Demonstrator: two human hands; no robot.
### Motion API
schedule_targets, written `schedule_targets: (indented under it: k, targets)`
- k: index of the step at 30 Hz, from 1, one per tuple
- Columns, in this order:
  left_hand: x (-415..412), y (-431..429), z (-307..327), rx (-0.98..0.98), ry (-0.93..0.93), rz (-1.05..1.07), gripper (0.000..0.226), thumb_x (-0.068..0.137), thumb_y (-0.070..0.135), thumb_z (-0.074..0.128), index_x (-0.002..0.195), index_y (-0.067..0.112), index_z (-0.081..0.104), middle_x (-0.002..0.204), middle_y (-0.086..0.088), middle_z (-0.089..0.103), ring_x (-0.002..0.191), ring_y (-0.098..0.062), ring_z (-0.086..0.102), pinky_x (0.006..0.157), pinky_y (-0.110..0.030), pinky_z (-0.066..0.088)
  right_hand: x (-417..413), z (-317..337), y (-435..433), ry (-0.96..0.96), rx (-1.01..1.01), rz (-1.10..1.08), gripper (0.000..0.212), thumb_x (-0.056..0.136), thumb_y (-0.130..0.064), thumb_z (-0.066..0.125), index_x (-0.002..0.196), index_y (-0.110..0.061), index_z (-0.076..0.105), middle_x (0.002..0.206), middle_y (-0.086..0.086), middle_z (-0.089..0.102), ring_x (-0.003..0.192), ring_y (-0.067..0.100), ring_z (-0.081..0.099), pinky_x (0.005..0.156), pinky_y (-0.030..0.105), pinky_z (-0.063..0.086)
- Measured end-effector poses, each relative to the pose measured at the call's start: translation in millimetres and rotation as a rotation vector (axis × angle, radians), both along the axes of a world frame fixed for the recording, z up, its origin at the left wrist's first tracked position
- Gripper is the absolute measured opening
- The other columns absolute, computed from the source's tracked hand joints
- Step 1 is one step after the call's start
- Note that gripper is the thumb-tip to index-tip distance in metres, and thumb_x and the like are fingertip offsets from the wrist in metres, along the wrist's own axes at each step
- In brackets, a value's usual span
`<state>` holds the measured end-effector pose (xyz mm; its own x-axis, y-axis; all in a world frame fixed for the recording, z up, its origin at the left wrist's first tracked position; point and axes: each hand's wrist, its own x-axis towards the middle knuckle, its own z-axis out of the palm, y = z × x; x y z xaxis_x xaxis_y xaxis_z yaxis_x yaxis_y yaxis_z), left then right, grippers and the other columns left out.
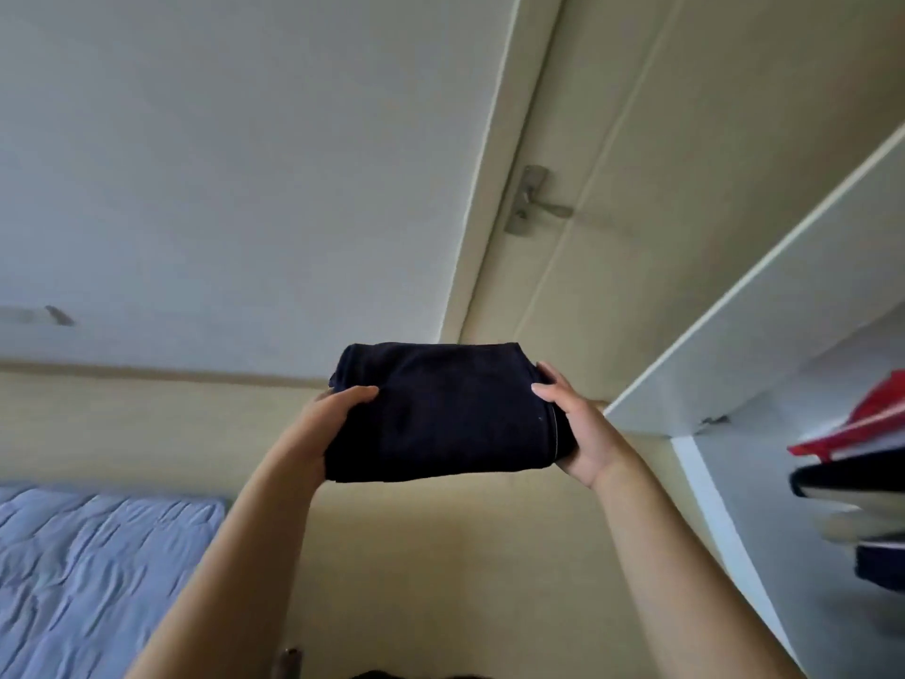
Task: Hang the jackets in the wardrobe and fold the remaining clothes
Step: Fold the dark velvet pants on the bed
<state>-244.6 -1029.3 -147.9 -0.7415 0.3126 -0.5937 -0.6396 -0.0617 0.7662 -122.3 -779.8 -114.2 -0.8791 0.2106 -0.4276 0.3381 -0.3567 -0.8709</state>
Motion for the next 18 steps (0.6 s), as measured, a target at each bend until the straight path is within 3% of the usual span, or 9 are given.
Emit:
schedule_targets:
  k: [4,7,11,15,18]
  targets:
    - [36,132,8,0.043,0.025,-0.187,0.023,0.084,0.018,0.068,0.106,0.011,0.064,0.085,-0.01,0.075,0.074,-0.027,0.072,0.054,-0.031,0.055,79,11,107,0.018,0.01,-0.191,0.029,0.084,-0.027,0.055,0.09,-0.051,0.07,0.103,-0.02,0.071,0.091,0.002,0.068,0.069,0.02,0.055]
    - [60,213,15,0.037,0.033,-0.309,0.024,0.084,0.018,0.067,0.107,0.011,0.063,0.09,-0.013,0.073,0.08,-0.029,0.071,0.06,-0.033,0.055,125,13,171,-0.001,0.028,-0.323,0.034,0.09,-0.024,0.052,0.092,-0.054,0.068,0.103,-0.021,0.071,0.092,0.002,0.069,0.075,0.028,0.052]
    - [72,302,23,0.039,0.051,-0.478,0.018,0.086,0.023,0.066,0.103,0.016,0.063,0.087,-0.01,0.074,0.077,-0.028,0.072,0.056,-0.032,0.055,166,11,232,0.039,-0.008,-0.536,0.035,0.092,-0.022,0.052,0.116,-0.046,0.059,0.116,-0.014,0.068,0.105,0.01,0.067,0.085,0.034,0.049]
    - [68,388,27,0.045,0.081,-0.643,0.017,0.088,0.023,0.065,0.103,0.015,0.062,0.084,-0.009,0.075,0.074,-0.027,0.072,0.055,-0.031,0.055,191,11,276,0.122,-0.003,-0.647,0.035,0.095,-0.016,0.047,0.106,-0.041,0.07,0.115,-0.008,0.07,0.108,0.014,0.066,0.079,0.028,0.056]
    - [60,458,32,0.073,0.104,-0.797,0.021,0.088,0.026,0.063,0.107,0.015,0.063,0.086,-0.008,0.075,0.076,-0.027,0.072,0.056,-0.031,0.055,199,14,317,0.125,0.055,-0.752,0.042,0.089,-0.018,0.055,0.13,-0.029,0.056,0.127,-0.001,0.064,0.117,0.021,0.061,0.094,0.037,0.052]
